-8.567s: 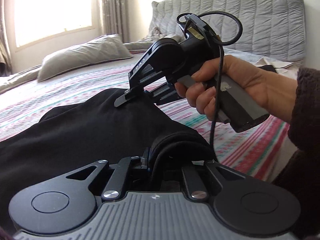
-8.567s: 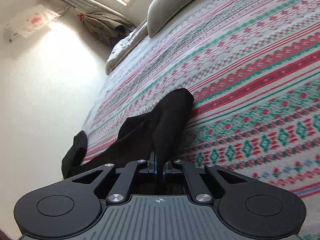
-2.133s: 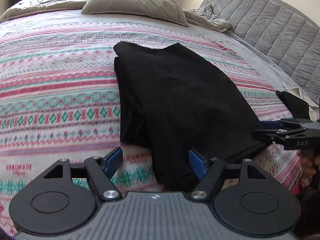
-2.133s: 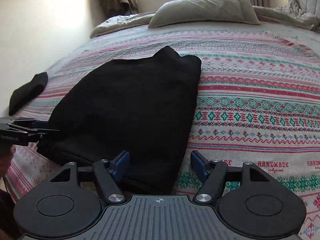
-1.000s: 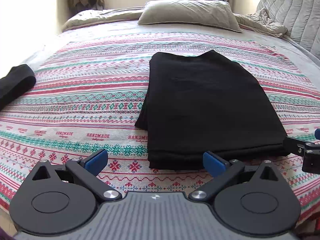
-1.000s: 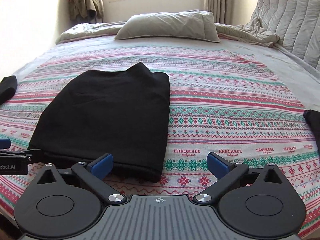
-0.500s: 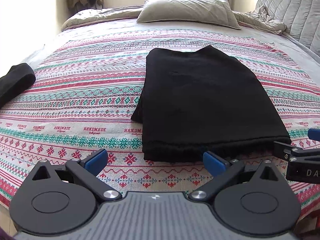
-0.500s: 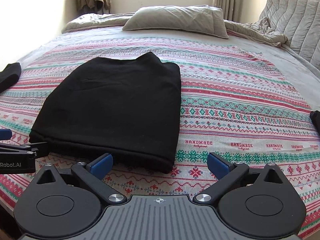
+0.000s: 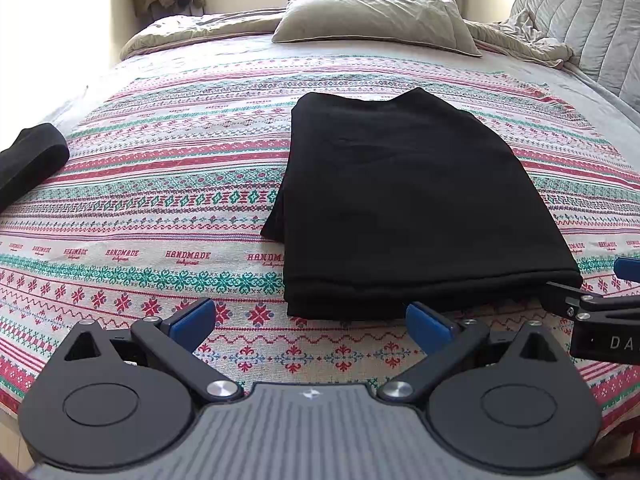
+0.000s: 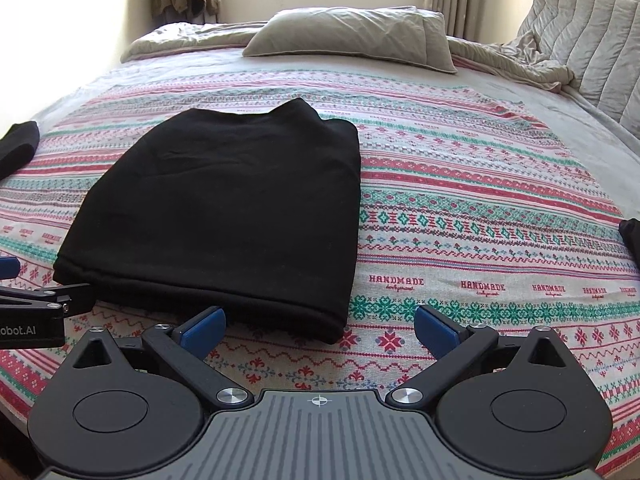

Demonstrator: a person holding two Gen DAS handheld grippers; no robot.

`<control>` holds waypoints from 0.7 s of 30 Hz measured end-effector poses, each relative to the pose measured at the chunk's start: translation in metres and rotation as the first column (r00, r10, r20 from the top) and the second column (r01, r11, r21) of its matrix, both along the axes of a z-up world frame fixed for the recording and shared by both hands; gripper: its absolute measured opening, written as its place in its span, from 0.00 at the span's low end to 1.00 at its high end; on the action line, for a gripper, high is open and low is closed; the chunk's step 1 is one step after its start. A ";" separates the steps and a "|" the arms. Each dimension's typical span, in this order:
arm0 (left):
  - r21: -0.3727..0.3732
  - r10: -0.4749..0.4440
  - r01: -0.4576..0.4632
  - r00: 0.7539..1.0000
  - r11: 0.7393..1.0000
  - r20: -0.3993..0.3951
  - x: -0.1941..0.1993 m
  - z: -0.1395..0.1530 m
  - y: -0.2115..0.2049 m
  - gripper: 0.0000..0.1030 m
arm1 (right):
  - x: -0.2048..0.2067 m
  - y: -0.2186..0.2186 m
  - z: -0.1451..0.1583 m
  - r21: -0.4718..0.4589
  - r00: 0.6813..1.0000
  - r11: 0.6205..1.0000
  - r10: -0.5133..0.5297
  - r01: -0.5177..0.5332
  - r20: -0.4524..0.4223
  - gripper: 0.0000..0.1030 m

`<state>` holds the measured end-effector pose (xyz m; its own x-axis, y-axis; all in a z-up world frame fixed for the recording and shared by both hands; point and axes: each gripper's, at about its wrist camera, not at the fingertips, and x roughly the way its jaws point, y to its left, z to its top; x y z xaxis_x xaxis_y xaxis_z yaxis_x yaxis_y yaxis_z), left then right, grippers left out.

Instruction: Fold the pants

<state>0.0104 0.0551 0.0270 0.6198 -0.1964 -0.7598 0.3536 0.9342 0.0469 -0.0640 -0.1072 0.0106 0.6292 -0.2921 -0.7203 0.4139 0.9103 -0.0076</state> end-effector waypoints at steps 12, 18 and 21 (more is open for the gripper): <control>0.000 0.003 -0.003 1.000 1.000 -0.003 -0.001 0.000 0.000 1.00 | 0.000 -0.001 0.000 0.002 1.000 1.000 -0.001 0.001 -0.001 0.99; -0.002 0.004 -0.004 1.000 1.000 -0.004 -0.001 -0.001 0.000 1.00 | 0.000 -0.001 -0.001 0.002 1.000 1.000 -0.001 0.001 -0.002 0.99; -0.002 0.004 -0.004 1.000 1.000 -0.005 -0.001 -0.001 0.000 1.00 | 0.000 -0.001 -0.001 0.003 1.000 1.000 -0.003 0.003 -0.002 0.99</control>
<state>0.0097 0.0547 0.0263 0.6168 -0.1956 -0.7624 0.3501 0.9357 0.0432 -0.0640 -0.1082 0.0092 0.6270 -0.2917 -0.7223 0.4168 0.9090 -0.0054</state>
